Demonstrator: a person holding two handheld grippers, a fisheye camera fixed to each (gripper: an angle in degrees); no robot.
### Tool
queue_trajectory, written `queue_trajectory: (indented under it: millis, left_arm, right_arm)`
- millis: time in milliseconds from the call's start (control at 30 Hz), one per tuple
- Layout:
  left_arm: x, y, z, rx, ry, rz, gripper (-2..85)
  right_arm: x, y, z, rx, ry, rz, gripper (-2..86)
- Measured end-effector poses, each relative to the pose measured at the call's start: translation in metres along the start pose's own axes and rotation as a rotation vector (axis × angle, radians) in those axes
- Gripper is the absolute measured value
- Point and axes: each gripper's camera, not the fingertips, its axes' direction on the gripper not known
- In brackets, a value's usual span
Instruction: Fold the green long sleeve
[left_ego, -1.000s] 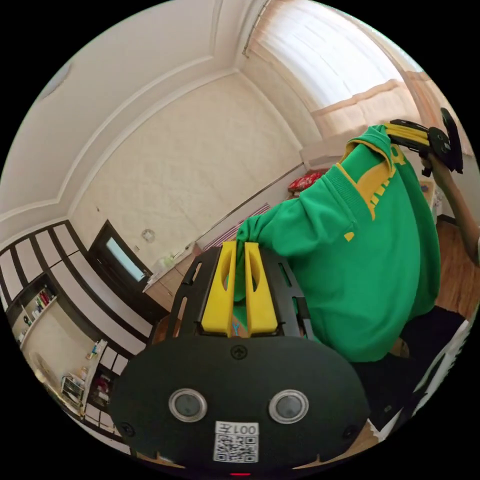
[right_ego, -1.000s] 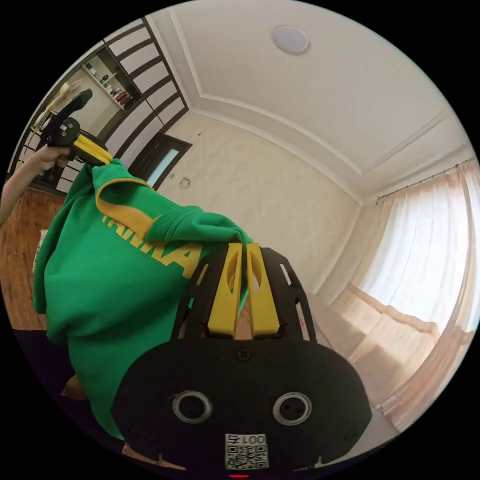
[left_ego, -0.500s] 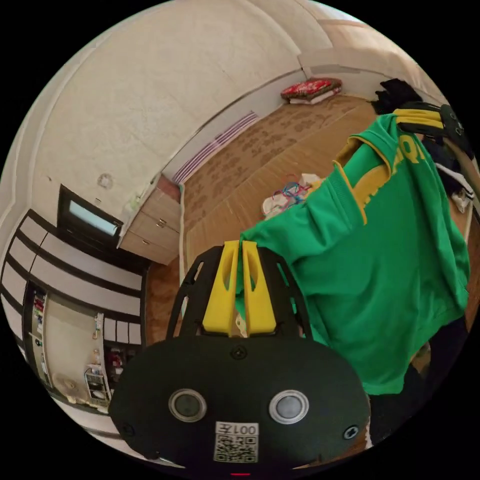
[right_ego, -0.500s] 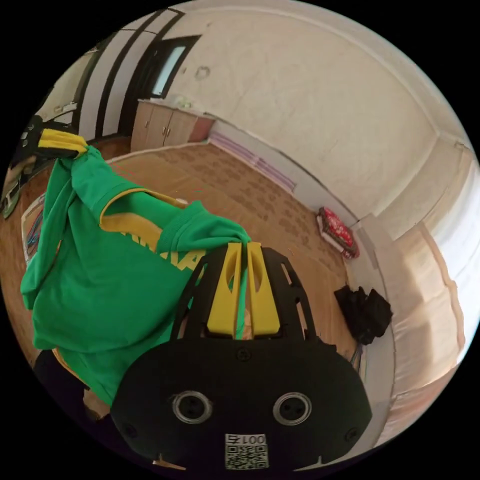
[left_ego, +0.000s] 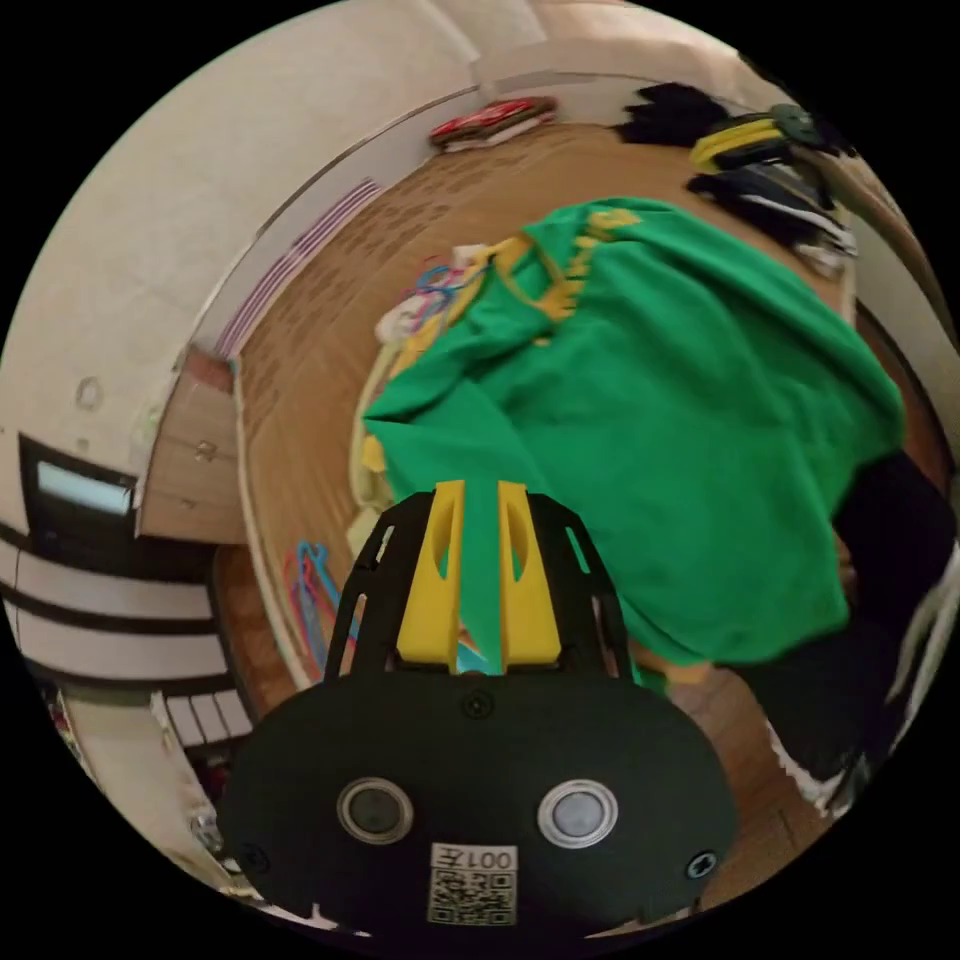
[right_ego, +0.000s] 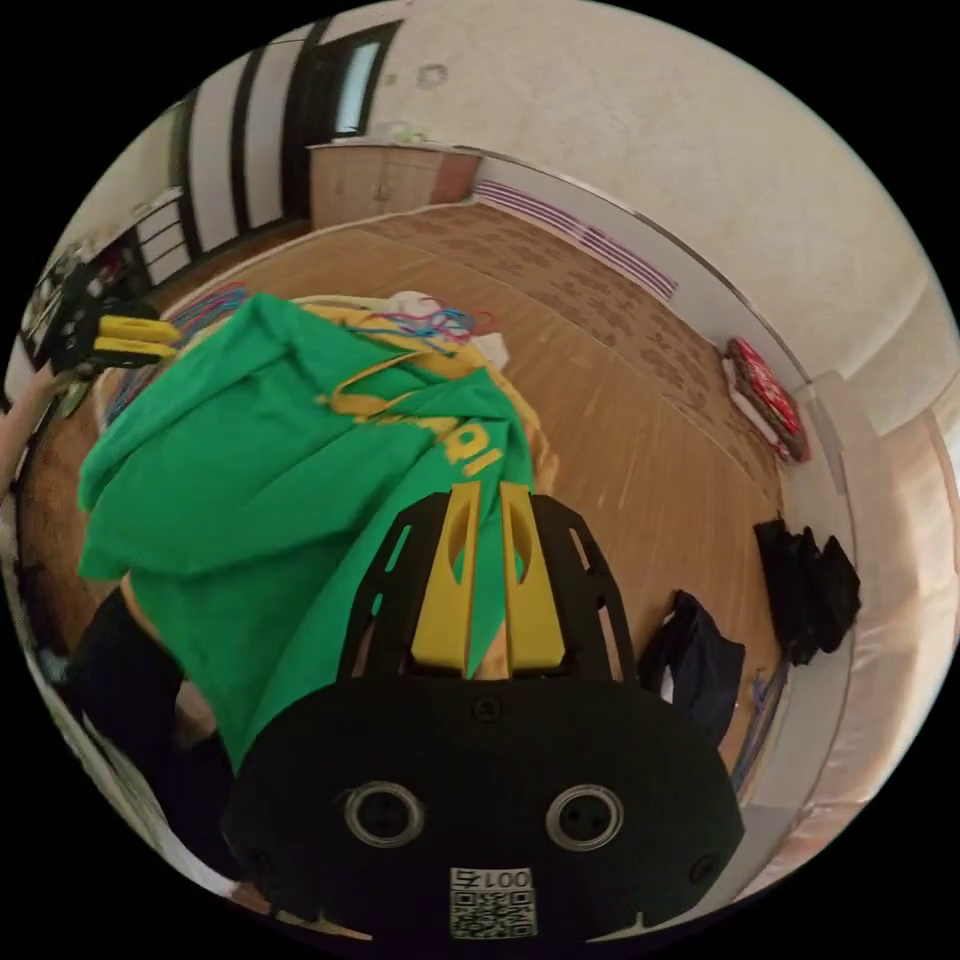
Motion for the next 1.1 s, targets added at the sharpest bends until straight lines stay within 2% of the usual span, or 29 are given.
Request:
queue_trajectory:
  millis: [200, 267, 333, 400, 500, 633, 700, 800, 933, 1033, 1100]
  left_arm:
    - [0.084, 0.089, -0.057, 0.198, 0.278, 0.008, 9.8]
    - [0.110, 0.101, -0.054, 0.188, 0.290, 0.009, 11.1]
    - [0.134, 0.106, -0.042, 0.148, 0.210, 0.024, 11.9]
    - [0.150, 0.106, -0.020, 0.094, 0.037, 0.006, 12.0]
    - [0.147, 0.103, -0.003, 0.056, -0.088, -0.076, 8.9]
    - [0.132, 0.106, 0.002, -0.003, -0.062, -0.085, 1.5]
    - [0.112, 0.119, -0.003, -0.038, 0.035, -0.123, -0.1]
    - [0.089, 0.144, -0.026, -0.014, 0.062, -0.209, -0.6]
    - [0.080, 0.170, -0.062, 0.024, 0.055, -0.210, -0.8]
    - [0.085, 0.183, -0.100, 0.065, -0.027, -0.203, -0.9]
    - [0.092, 0.190, -0.132, 0.059, -0.203, -0.212, -0.9]
  right_arm:
    - [-0.101, 0.134, -0.075, 0.012, -0.255, -0.186, 8.5]
    - [-0.140, 0.168, -0.083, -0.014, -0.316, -0.220, 8.8]
    - [-0.176, 0.194, -0.082, -0.052, -0.295, -0.242, 9.4]
    - [-0.207, 0.214, -0.067, -0.120, -0.209, -0.242, 10.5]
    - [-0.216, 0.229, -0.045, -0.176, -0.043, -0.221, 9.7]
    - [-0.201, 0.238, -0.036, -0.187, 0.025, -0.144, 4.3]
    - [-0.190, 0.244, -0.051, -0.145, 0.063, -0.103, 1.8]
    - [-0.172, 0.252, -0.073, -0.091, 0.157, -0.027, 0.7]
    - [-0.151, 0.260, -0.119, 0.046, 0.286, 0.076, 0.2]
    - [-0.137, 0.263, -0.165, 0.170, 0.379, 0.134, 0.2]
    - [-0.125, 0.267, -0.198, 0.220, 0.629, 0.218, 0.2]
